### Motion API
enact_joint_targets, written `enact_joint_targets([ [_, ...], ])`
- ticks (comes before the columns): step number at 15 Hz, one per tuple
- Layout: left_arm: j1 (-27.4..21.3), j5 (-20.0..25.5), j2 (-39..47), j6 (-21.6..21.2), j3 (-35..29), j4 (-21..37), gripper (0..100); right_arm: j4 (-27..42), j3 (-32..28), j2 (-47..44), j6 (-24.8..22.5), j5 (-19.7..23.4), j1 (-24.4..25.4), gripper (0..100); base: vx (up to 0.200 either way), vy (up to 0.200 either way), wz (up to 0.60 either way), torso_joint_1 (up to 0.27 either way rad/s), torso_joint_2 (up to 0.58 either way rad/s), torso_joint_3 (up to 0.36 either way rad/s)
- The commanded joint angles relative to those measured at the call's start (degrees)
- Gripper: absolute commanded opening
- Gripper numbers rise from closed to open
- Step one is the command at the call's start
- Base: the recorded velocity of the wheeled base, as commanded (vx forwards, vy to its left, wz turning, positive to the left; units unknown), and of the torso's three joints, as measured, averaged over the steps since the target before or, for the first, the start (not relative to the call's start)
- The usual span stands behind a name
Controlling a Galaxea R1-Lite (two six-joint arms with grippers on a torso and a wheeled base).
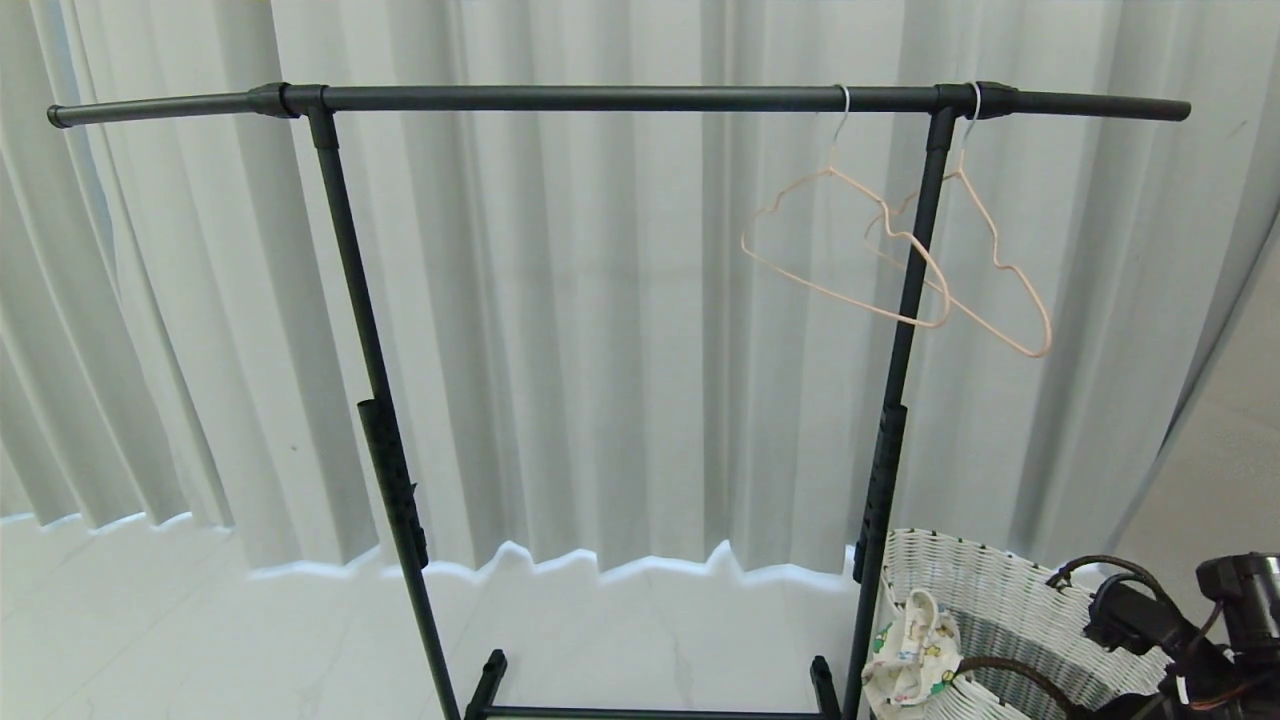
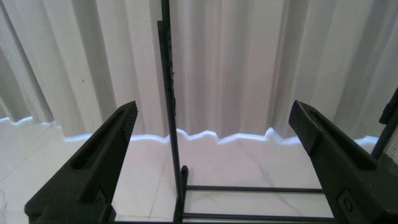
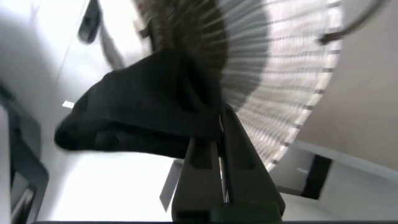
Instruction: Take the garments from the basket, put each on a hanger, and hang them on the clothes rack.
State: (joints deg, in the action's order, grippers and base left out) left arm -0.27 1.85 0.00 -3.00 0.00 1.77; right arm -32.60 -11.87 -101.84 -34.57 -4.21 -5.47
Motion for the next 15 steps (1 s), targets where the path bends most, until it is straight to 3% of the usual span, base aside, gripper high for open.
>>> enact_joint_targets([
  [1,0.0,0.0,0.0,0.0,0.0,0.0,100,11.9,-7.9,13.7,-0.1,-2.4,0.1,0,0.0,0.0,0.0,0.0,0.0,0.0],
  [4,0.0,0.1,0.1,-0.7,0.0,0.1,100,45.5,-27.0,28.0,1.3,-2.6,0.2,0,0.0,0.0,0.0,0.0,0.0,0.0],
  [6,0.0,0.1,0.0,0.0,0.0,0.0,100,56.8,-36.8,33.9,3.0,-2.6,0.3,0,0.0,0.0,0.0,0.0,0.0,0.0],
  [9,0.0,0.1,0.1,-0.4,0.0,0.1,100,61.7,-43.2,39.0,3.1,-2.4,0.4,0,0.0,0.0,0.0,0.0,0.0,0.0],
  [15,0.0,0.1,0.1,-0.2,0.0,0.1,100,61.2,-41.3,45.4,3.5,-1.0,2.7,0,0.0,0.0,0.0,0.0,0.0,0.0],
])
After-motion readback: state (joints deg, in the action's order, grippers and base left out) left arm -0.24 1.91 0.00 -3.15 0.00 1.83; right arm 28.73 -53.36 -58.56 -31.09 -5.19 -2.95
